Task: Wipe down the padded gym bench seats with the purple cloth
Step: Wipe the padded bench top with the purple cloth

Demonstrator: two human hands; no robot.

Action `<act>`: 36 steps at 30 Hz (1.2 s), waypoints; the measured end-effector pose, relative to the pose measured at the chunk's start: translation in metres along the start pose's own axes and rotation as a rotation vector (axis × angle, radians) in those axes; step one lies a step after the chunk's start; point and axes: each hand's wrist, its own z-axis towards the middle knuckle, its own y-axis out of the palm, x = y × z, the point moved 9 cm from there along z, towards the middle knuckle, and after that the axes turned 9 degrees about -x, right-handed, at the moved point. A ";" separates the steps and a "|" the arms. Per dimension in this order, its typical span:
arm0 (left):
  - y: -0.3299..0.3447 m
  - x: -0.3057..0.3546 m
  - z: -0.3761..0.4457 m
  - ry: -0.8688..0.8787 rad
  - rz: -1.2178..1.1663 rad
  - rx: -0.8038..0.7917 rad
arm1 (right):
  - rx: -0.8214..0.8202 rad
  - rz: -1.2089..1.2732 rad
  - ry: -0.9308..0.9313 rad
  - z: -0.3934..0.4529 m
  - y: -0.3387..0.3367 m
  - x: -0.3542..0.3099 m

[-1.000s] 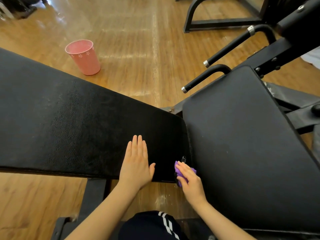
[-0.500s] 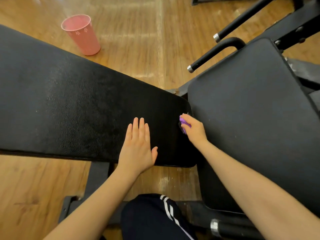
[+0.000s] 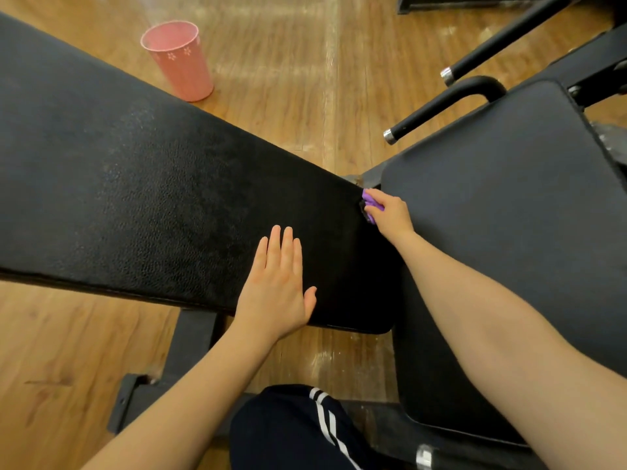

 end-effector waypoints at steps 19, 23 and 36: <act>0.002 0.003 -0.001 -0.013 0.059 -0.039 | -0.060 -0.060 0.016 -0.081 0.015 0.038; 0.001 0.003 -0.001 -0.009 0.066 -0.037 | -0.054 -0.058 -0.005 -0.095 0.017 0.037; -0.007 0.006 -0.005 0.040 0.057 -0.057 | -0.297 -0.260 -0.072 -0.143 0.024 0.041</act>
